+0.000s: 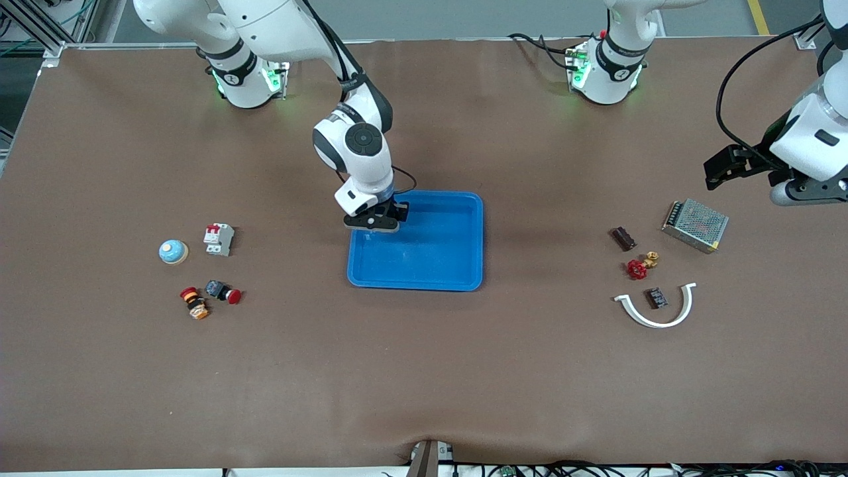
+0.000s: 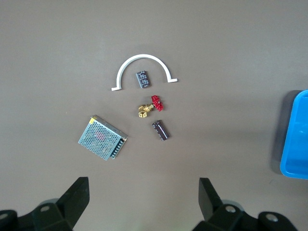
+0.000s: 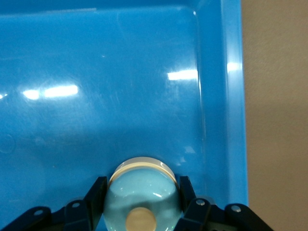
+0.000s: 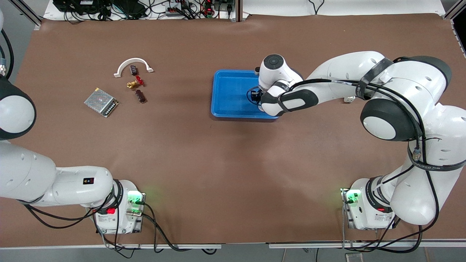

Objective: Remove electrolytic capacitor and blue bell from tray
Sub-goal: 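Carry the bell with the right gripper toward the white circuit breaker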

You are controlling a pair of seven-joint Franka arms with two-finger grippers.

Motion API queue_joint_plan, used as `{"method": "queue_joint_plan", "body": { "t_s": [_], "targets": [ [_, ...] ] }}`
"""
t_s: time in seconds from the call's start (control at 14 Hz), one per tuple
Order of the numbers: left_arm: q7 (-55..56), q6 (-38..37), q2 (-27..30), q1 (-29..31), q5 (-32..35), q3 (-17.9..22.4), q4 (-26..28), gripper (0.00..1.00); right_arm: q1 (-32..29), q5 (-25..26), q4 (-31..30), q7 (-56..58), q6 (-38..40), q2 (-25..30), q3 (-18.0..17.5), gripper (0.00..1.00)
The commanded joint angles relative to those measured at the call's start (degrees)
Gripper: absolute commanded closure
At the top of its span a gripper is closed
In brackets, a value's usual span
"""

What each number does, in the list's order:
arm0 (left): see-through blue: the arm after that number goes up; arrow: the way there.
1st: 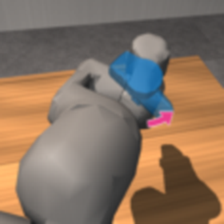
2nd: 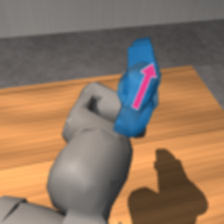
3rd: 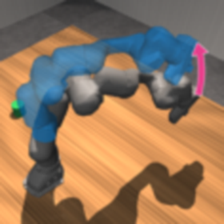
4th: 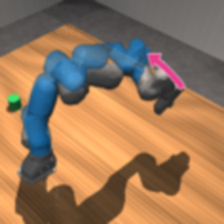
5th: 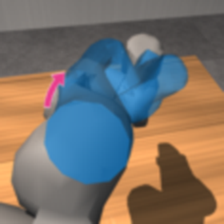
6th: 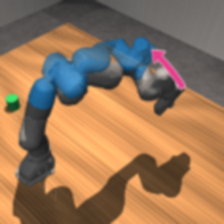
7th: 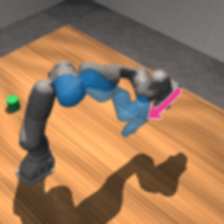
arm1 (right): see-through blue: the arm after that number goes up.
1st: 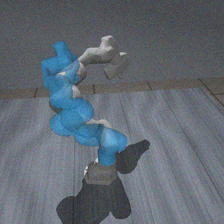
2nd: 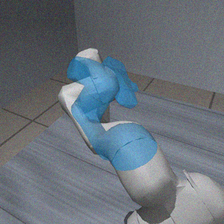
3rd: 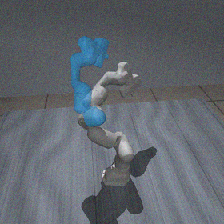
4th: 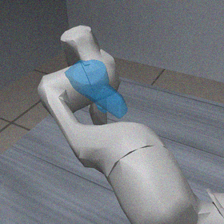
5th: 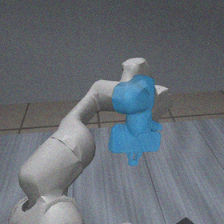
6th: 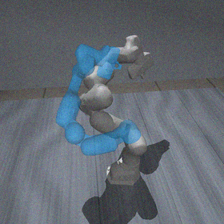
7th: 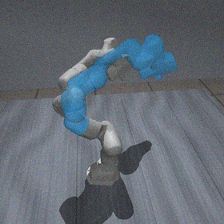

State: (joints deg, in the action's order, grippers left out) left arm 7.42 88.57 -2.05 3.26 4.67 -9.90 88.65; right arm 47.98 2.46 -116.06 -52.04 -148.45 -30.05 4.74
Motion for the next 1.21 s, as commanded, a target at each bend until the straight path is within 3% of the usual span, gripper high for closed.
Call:
{"method": "queue_joint_plan", "body": {
  "t_s": [0.0, 0.21, 0.57, 1.14],
  "targets": [
    [-1.27, -0.59, 1.35, -0.10, -1.25, 0.32, 0.82, 0.00, -0.43, 1.41, 3.19, -0.52, 8.23, 2.88, 0.54, 0.56],
    [-1.27, -0.59, 1.35, -0.10, -1.25, 0.32, 0.82, 0.00, -4.46, 0.88, 6.37, 6.48, 19.13, 7.00, 0.45, 0.56],
    [-1.27, -0.59, 1.35, -0.01, -1.25, 0.32, 0.91, 0.00, -14.56, 0.70, 6.72, 26.16, 30.22, 14.22, 0.54, 0.56],
    [-1.27, -0.59, 1.35, -0.01, -1.86, 0.41, 0.82, 0.00, -27.93, 0.79, 1.90, 47.63, 28.93, 17.21, 0.54, 0.56]
  ]
}}
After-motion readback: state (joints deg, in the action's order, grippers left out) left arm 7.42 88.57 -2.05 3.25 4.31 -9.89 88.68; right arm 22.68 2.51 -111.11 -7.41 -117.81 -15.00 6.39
